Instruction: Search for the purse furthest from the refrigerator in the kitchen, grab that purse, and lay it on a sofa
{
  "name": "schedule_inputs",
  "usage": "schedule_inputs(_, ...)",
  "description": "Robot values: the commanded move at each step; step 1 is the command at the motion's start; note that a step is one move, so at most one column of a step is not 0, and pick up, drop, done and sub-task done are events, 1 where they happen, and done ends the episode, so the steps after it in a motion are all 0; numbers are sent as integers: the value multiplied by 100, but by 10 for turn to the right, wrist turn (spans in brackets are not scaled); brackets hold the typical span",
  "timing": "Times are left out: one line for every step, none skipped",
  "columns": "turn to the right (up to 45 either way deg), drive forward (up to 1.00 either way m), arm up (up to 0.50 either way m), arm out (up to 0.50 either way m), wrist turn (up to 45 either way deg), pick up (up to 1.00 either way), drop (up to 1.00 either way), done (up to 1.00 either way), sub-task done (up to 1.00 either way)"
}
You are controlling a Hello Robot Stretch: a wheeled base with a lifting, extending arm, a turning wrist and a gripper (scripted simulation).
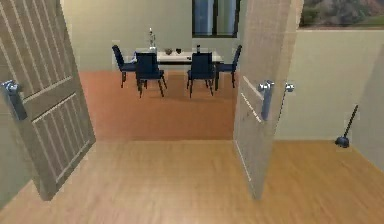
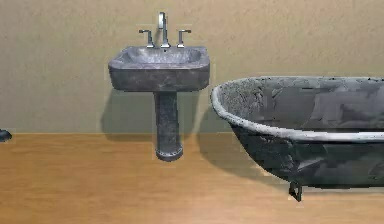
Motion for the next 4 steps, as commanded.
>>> schedule_inputs(0,35,0,0,0,0,0,0,0)
schedule_inputs(-120,0,0,0,0,0,0,0,0)
schedule_inputs(0,100,0,0,0,0,0,0,0)
schedule_inputs(-90,0,0,0,0,0,0,0,0)
